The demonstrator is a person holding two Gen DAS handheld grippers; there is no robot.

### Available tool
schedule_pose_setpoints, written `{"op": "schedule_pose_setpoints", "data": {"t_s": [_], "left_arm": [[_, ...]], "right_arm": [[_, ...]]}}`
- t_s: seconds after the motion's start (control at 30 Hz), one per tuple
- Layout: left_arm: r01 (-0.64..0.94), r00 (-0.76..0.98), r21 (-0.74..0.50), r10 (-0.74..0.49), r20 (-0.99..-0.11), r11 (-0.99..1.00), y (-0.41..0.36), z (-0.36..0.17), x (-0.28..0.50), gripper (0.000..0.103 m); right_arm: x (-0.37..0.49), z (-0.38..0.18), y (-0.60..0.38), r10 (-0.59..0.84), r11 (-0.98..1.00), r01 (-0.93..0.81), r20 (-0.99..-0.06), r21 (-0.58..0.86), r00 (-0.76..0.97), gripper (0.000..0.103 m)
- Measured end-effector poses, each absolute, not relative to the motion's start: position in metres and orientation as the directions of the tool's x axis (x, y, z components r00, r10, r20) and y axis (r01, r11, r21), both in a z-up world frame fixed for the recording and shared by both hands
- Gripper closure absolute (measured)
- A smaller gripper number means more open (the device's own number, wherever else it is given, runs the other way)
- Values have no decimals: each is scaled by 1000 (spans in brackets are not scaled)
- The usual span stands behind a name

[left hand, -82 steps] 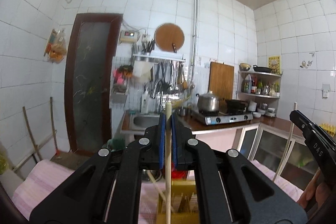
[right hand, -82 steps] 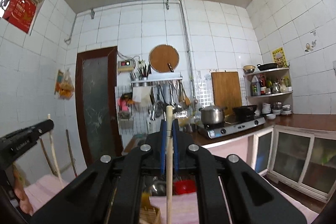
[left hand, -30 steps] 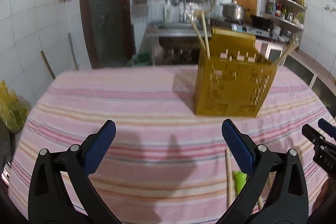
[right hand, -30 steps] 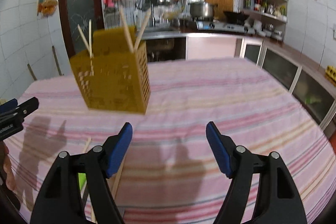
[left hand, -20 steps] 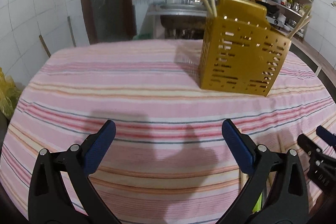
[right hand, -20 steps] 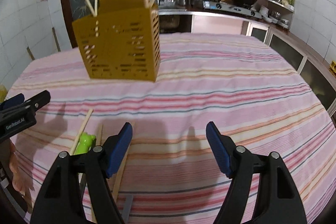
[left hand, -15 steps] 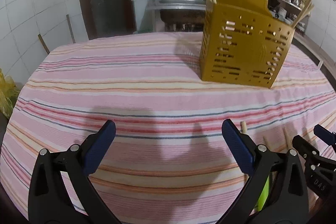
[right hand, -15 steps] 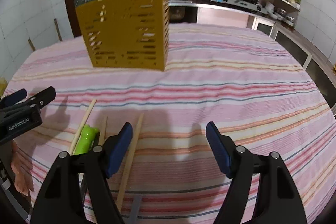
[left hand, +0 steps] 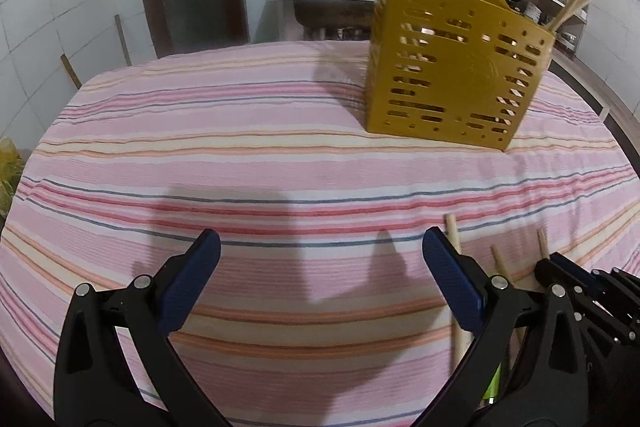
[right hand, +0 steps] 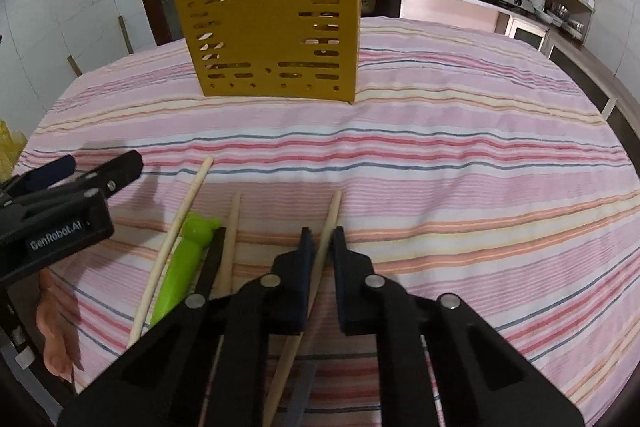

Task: Organize utensils
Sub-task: 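Lower the left gripper and close it on a chopstick while the right holds its chopstick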

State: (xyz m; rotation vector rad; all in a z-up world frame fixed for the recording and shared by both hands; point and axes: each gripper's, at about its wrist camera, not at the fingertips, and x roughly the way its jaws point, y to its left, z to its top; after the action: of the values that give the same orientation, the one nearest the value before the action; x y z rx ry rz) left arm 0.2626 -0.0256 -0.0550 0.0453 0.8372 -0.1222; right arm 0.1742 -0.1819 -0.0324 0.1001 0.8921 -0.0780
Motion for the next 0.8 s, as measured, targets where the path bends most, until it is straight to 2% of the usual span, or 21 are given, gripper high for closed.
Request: {"op": "schedule_pose_setpoints", "data": {"t_s": [0.27,0.4,0.67,0.8], "left_arm": [[198,618,-23,-143,-773,980,-59,-57,262,5],[221,605,26,-116,-788,975,-73,-67,266,6],[195,573,-5,-118,-811,981,-66,-76,274,11],[196,581,20,-100,-808,980,-65,-76,274,13]], "right_arm": [[172,-32,-204,-47,991,129,-779,44,626,93],[170,-35,-212,-43,990,134,-777,53,628,93],[171,-37,-218,-21,987,135,-772,84,635,93],[172,-38,-220,-12,986,134,-772,95,635,93]]}}
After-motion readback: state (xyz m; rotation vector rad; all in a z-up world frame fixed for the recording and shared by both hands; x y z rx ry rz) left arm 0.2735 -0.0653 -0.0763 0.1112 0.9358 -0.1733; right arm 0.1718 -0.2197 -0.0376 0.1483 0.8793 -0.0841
